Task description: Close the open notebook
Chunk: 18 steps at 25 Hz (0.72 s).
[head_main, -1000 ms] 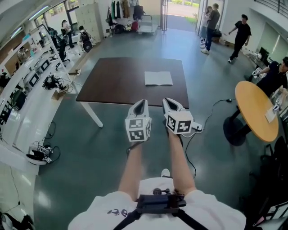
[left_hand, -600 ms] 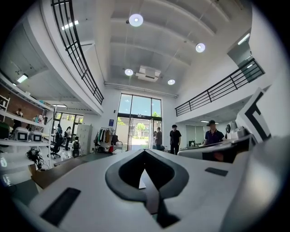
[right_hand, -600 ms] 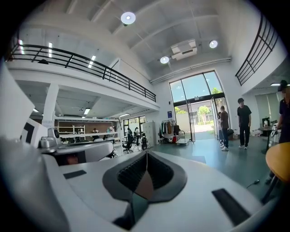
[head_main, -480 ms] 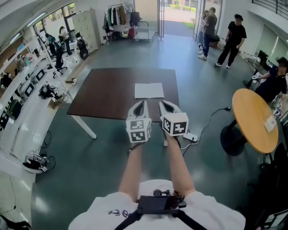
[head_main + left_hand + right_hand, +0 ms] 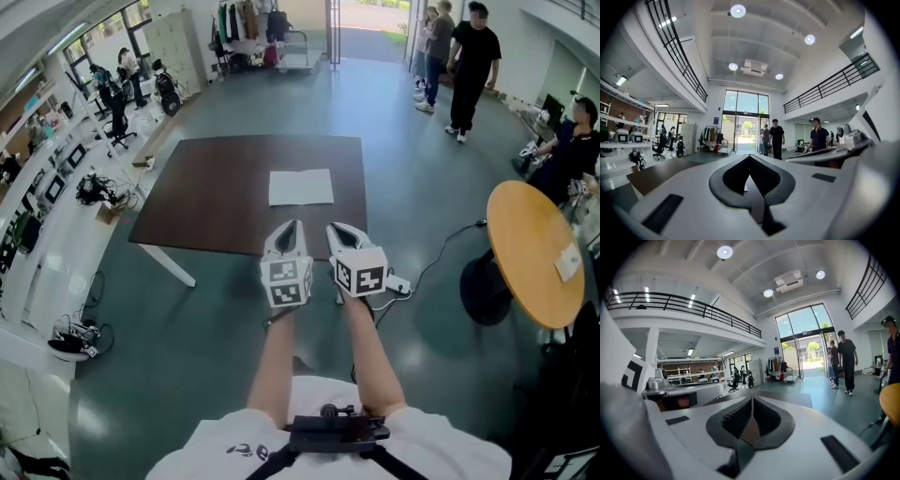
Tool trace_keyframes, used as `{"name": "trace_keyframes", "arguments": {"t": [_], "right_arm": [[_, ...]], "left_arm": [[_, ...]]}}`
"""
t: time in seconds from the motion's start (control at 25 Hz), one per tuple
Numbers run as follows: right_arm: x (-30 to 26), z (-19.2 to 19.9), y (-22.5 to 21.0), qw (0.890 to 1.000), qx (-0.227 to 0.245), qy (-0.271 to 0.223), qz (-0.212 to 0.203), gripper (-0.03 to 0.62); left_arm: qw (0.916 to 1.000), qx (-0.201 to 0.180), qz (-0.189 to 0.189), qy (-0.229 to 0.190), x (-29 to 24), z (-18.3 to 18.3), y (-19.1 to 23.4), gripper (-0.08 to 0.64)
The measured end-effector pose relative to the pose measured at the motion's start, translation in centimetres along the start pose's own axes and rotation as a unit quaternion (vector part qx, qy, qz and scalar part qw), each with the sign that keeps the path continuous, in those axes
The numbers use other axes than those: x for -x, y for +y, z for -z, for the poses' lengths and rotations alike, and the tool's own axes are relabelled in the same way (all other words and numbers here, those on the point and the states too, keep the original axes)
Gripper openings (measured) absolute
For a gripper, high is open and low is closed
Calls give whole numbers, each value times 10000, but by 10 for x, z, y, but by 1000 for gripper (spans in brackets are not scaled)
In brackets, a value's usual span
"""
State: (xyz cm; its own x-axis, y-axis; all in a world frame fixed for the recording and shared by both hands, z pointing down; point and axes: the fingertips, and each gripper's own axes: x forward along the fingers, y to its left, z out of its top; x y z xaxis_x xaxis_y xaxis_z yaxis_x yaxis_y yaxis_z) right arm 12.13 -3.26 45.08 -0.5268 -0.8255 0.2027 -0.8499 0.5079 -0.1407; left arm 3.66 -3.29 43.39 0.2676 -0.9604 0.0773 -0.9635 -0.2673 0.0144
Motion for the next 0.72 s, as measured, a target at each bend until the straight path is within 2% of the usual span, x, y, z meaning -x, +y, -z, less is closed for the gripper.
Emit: {"name": "trace_keyframes", "arguments": {"t": [0.36,0.72], "right_arm": [[-78,-8,-32,10000,-42,10,80,5],[-194,-64,-70,9992,86,-161,351,5]], "left_arm": [[9998,40,199,86,-80,11,30,3],[9990,13,402,-172,-194,-29,95,3]]}}
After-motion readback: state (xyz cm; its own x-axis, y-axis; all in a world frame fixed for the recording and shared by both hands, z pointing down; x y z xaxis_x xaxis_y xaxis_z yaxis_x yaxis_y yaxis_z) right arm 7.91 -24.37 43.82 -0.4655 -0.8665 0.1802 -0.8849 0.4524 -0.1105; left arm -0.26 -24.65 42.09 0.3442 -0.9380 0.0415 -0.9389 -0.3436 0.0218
